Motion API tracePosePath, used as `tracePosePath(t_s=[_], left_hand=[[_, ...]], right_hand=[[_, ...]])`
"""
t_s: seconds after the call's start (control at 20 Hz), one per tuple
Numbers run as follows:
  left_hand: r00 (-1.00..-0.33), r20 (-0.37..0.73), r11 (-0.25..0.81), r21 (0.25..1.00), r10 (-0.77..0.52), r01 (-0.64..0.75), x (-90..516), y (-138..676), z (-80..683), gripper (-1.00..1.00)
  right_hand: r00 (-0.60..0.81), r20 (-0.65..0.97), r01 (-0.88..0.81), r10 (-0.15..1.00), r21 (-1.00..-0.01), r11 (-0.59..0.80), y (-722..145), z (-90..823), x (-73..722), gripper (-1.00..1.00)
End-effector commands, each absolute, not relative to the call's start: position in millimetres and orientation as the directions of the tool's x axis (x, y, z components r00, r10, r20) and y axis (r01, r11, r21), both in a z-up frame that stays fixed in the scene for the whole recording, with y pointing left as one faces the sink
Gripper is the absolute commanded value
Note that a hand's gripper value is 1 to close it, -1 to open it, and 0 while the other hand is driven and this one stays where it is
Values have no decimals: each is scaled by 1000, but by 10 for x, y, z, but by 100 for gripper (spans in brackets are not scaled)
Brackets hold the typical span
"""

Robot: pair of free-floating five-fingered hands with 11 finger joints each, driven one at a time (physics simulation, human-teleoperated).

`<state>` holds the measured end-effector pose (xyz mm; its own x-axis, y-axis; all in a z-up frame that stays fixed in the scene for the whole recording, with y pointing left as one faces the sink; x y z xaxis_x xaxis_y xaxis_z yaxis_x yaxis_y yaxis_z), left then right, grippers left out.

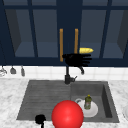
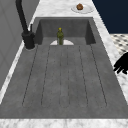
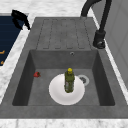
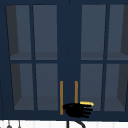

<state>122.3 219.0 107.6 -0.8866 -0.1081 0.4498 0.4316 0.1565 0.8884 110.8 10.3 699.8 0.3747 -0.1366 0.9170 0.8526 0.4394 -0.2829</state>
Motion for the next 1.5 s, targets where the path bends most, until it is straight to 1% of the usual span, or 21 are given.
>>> tracePosePath(t_s=[0.0,0.25,0.35,0.4,0.6,0.75,0.8,0.9,1.2,1.45], left_hand=[[-887,450,156,888,-108,432,1223,2190,1076,0],[-887,450,156,888,-108,432,1223,2190,1076,0],[-887,450,156,888,-108,432,1223,2190,1076,0],[-887,450,156,888,-108,432,1223,2190,1076,0],[-887,450,156,888,-108,432,1223,2190,1076,0],[-887,450,156,888,-108,432,1223,2190,1076,0],[-887,450,156,888,-108,432,1223,2190,1076,0],[-887,450,156,888,-108,432,1223,2190,1076,0],[-887,450,156,888,-108,432,1223,2190,1076,0],[-887,450,156,888,-108,432,1223,2190,1076,0]], right_hand=[[373,913,856,-165,-271,440,228,6977,1417,-100],[364,906,858,-217,-236,457,210,7050,1830,-100],[320,920,880,-228,-200,431,126,7071,1863,-100],[313,923,873,-223,-187,450,104,7050,1916,-100],[332,920,858,-207,-204,472,18,7100,1990,-100],[319,923,858,-214,-185,480,-90,7215,1996,-100],[327,921,857,-213,-194,477,-72,7204,2000,-100],[380,901,852,-208,-254,459,-17,7161,2091,-100],[328,925,867,-193,-214,450,-124,7053,2297,-100],[339,922,860,-187,-224,458,-209,6938,2575,-100]])
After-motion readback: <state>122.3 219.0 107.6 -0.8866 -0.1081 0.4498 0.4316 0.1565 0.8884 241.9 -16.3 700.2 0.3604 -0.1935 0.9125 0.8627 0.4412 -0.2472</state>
